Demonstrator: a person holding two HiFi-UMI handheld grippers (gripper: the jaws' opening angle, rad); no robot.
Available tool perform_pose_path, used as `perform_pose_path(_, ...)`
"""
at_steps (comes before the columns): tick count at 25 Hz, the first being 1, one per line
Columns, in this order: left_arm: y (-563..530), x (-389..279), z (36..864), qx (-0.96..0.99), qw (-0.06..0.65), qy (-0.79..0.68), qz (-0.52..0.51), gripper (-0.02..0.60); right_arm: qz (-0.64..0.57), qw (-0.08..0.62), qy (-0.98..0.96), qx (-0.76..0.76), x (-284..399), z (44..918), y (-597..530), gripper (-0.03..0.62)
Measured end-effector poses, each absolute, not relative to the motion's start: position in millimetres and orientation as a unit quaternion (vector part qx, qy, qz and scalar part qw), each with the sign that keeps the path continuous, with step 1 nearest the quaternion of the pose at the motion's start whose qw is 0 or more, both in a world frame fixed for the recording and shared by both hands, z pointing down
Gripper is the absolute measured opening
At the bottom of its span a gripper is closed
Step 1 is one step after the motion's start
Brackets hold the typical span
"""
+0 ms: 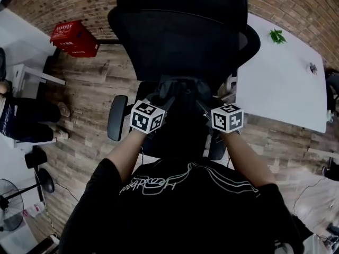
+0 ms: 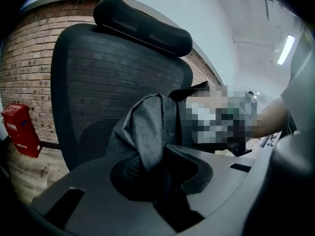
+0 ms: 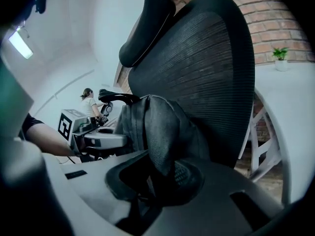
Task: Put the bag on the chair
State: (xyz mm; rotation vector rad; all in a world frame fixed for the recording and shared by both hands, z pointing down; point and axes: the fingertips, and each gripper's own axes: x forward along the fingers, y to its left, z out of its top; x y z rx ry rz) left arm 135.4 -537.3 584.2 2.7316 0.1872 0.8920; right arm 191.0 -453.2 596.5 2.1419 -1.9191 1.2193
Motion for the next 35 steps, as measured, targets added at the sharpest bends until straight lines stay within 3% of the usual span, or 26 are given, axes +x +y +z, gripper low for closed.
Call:
perform_pose_path(11, -541.4, 133.3, 609.2, 0.936, 0.143, 0.101, 0.304, 0.112, 0.380, 0.018, -0.583, 0.718, 185.4, 613.4, -457.7, 0.058)
perform_pose_path(17, -534.2, 132.4, 608.1, 0.933, 0.148, 0.130, 0.300, 0.239, 0.373, 0.032, -0.576, 0.727, 185.5, 612.9, -459.5, 0.091)
perform_pose_path(21, -531.4, 123.5, 608.0, 0.930, 0.162, 0.141, 0.297, 0.316, 0.376, -0.001, -0.563, 0.736, 189.2, 611.2, -451.1, 0.264)
perform_pose_path(23, -530.5, 114.5, 609.5, 0.929, 0.152, 0.143, 0.305, 0.331, 0.378, -0.018, -0.561, 0.736, 187.9, 609.3, -443.4, 0.289)
perform_pose_path(35, -540.5, 63.1, 563.4, 0.946, 0.142, 0.064, 0.285, 0.344, 0.348, -0.043, -0.587, 0.729, 145.6, 563.8, -378.8, 0.316)
